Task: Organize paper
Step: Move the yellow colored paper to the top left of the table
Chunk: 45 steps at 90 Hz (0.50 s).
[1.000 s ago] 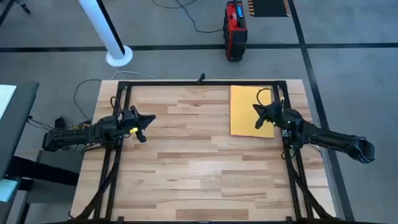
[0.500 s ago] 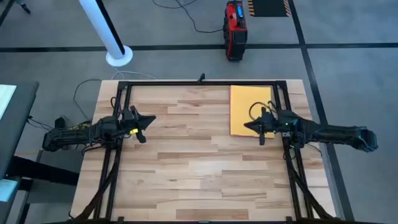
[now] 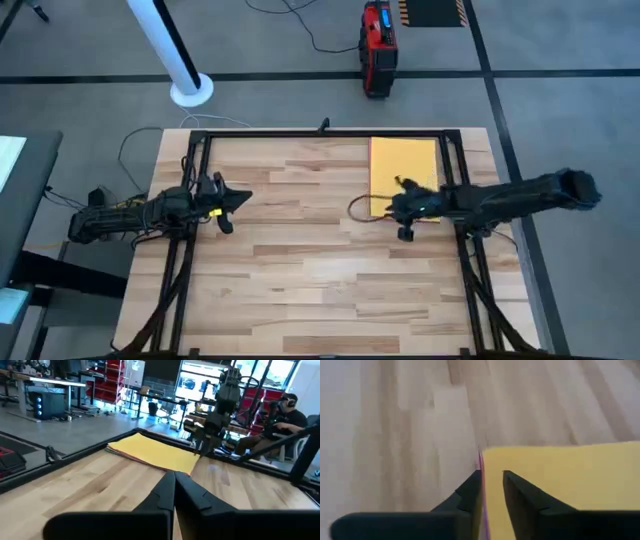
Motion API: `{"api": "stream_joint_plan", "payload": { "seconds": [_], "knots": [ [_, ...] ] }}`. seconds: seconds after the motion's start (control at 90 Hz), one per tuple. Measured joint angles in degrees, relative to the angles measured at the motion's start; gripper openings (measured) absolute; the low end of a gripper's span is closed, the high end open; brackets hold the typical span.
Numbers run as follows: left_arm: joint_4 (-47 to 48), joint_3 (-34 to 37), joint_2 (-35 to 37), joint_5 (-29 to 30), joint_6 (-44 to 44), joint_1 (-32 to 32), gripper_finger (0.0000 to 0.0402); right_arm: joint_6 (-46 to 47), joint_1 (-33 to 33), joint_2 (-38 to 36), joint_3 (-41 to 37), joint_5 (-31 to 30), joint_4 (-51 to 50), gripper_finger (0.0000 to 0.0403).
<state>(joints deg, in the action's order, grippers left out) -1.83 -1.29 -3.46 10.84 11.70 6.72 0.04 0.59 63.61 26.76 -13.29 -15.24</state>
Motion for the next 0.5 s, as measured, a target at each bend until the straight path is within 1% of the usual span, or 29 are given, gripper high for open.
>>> {"api": "stream_joint_plan", "payload": {
  "seconds": [0.089,0.167,0.333,0.5],
  "knots": [
    [0.3,0.0,0.0,-0.6,0.3,0.0,0.0,-1.7,-1.2,5.9,2.4,-1.7,0.2,0.0115],
    [1.0,0.0,0.0,-1.5,0.4,0.0,0.0,-2.9,-1.8,10.2,4.6,-1.8,0.2,0.0124],
    [1.6,-0.1,0.0,-2.7,-0.3,0.0,0.0,-3.1,-2.5,17.1,7.8,-2.2,0.1,0.0128],
    [1.8,-0.1,0.0,-2.7,-1.1,0.0,0.0,-3.7,-2.6,21.2,10.8,-8.1,-4.7,0.0127]
  ]
}}
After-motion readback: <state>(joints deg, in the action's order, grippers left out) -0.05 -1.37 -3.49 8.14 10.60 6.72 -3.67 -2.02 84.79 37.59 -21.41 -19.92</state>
